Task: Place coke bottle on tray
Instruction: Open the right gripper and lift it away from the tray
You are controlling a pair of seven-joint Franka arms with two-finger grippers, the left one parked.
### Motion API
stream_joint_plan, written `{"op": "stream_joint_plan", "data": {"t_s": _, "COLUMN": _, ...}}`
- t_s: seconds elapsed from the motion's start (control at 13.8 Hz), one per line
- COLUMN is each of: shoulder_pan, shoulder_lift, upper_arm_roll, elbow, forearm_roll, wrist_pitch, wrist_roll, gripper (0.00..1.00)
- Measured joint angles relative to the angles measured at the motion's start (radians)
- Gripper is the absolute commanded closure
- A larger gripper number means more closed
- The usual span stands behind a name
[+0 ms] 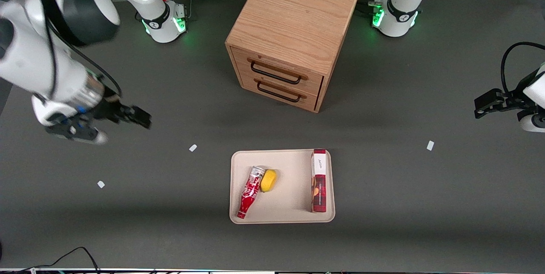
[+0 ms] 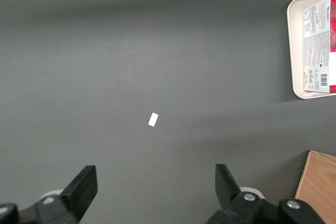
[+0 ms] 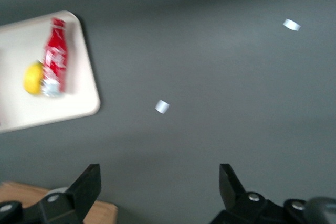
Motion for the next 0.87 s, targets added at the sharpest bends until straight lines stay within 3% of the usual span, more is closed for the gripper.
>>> {"op": "stream_joint_plan", "data": {"t_s": 0.22, "shoulder_pan": 0.000, "shoulder_lift": -0.208, "upper_arm_roll": -0.031, "elbow": -0.233, "forearm_roll": -0.001, "wrist_pitch": 0.002, "wrist_roll": -0.047, "gripper": 0.00}}
{"op": "stream_joint_plan", "data": {"t_s": 0.36, "shoulder_pan": 0.003, "shoulder_lift": -0.280, "upper_arm_roll": -0.030, "elbow": -0.293, "forearm_roll": -0.011, "wrist_pitch": -0.012, "wrist_roll": -0.047, "gripper": 0.00}}
{"op": "stream_joint_plan", "data": {"t_s": 0.87, "shoulder_pan": 0.002, "shoulder_lift": -0.171, "upper_arm_roll": -0.101, "elbow": 0.052, "forearm_roll": -0.049, "wrist_pitch": -0.356, "wrist_roll": -0.046, "gripper": 0.00}}
